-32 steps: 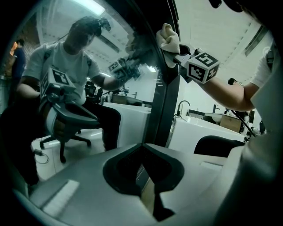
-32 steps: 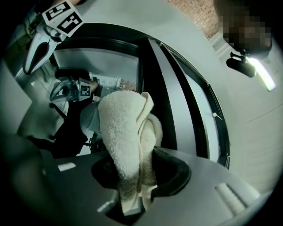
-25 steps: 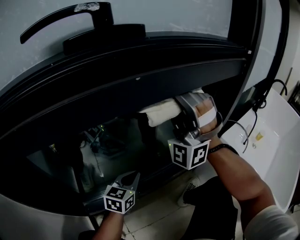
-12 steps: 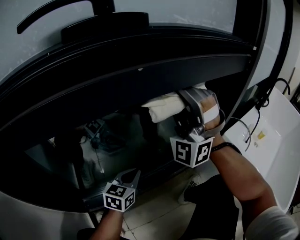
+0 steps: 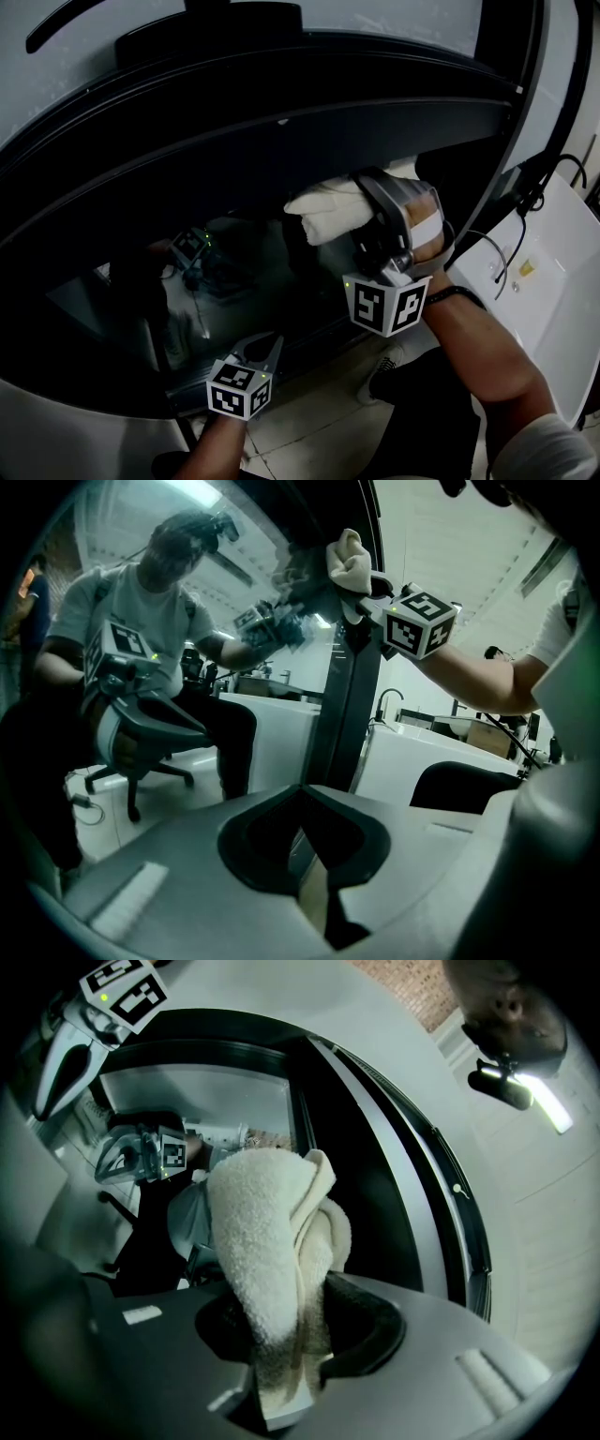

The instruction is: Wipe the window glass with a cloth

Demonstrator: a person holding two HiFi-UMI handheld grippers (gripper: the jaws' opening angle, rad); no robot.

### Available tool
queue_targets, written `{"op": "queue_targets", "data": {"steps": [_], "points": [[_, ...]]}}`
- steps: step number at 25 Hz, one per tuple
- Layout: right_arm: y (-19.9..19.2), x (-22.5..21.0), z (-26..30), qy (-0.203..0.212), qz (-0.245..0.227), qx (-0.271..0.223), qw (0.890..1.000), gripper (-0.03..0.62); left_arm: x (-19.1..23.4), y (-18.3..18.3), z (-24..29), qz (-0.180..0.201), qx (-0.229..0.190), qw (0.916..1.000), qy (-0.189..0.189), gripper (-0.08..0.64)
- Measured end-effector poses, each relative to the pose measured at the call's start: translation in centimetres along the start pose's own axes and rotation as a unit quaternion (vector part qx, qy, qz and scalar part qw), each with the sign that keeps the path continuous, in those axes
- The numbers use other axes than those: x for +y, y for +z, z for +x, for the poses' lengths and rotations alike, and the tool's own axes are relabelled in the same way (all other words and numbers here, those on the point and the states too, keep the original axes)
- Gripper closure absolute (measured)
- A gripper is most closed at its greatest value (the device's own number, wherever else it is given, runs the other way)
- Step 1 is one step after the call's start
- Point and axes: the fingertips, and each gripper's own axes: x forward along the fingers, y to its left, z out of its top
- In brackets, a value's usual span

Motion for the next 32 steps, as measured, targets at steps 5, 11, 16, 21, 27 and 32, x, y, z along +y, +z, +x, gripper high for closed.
{"op": "queue_targets", "data": {"steps": [5, 11, 16, 21, 27, 32], "points": [[0.2, 0.9, -0.5, 0.004, 0.002, -0.002, 1.000, 0.468, 0.0, -0.2, 0.0, 0.003, 0.005, 1.0000, 0.000, 0.543], [0.4, 2.1, -1.0, 0.007, 0.005, -0.006, 1.000, 0.468, 0.2, -0.4, 0.0, 0.004, 0.008, 1.0000, 0.000, 0.543], [0.4, 2.5, -1.1, 0.002, 0.011, -0.005, 1.000, 0.471, 0.2, -0.5, 0.0, 0.005, 0.011, 0.9999, -0.002, 0.543], [0.6, 3.0, -1.3, 0.003, 0.009, -0.006, 1.000, 0.471, 0.2, -0.7, -0.1, 0.006, 0.012, 0.9999, -0.004, 0.543], [0.8, 5.3, -2.4, 0.022, 0.001, -0.008, 1.000, 0.469, 0.4, -1.1, 0.0, 0.006, 0.015, 0.9999, -0.005, 0.543], [0.8, 6.3, -2.9, 0.027, 0.008, -0.007, 1.000, 0.469, 0.2, -1.3, 0.2, 0.008, 0.017, 0.9998, -0.006, 0.543]]}}
